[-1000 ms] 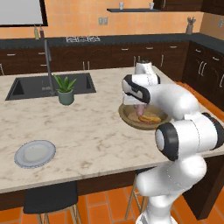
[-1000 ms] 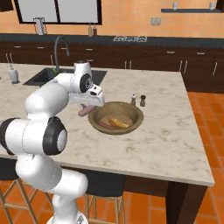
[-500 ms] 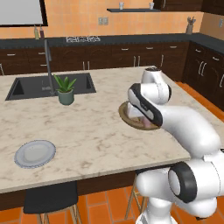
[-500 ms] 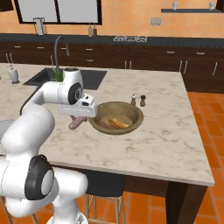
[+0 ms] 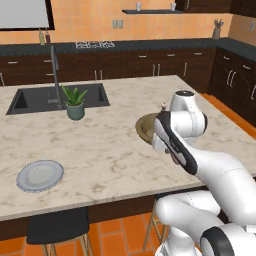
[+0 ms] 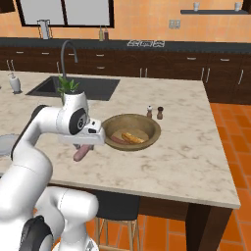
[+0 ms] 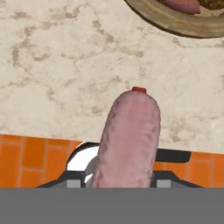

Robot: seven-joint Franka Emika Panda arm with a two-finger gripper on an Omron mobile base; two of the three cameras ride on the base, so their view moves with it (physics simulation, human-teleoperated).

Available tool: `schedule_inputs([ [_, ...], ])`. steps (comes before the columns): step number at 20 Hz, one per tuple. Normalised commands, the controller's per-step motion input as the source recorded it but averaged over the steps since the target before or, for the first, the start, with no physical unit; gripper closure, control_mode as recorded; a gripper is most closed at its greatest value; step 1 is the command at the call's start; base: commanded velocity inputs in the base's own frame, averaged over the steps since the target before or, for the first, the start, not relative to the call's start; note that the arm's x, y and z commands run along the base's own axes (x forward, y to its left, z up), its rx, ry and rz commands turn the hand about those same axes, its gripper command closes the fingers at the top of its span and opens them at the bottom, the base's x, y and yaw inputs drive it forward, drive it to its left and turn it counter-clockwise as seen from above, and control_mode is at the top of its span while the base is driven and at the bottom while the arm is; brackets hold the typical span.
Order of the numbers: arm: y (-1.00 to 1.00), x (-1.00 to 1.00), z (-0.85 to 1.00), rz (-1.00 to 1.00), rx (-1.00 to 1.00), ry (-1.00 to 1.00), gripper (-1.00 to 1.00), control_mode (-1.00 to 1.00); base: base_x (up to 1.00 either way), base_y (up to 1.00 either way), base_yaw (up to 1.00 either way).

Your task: Place one bun and one sausage from the bowl on each plate.

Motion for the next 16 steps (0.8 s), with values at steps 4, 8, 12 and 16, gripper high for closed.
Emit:
schedule_inputs([
  [4, 0.14, -0.05, -0.01, 0.0, 0.0, 0.0, 1.0, -1.0, 0.0, 0.0, 0.0],
  [8, 0.06, -0.09, -0.04, 0.0, 0.0, 0.0, 1.0, 1.0, -0.24, 0.66, 0.03],
  [12, 0.0, 0.0, 0.0, 0.0, 0.0, 0.0, 1.0, 1.0, -0.21, 1.0, 0.0],
  [16, 0.0, 0.0, 0.0, 0.0, 0.0, 0.0, 1.0, 1.0, -0.09, 1.0, 0.0],
])
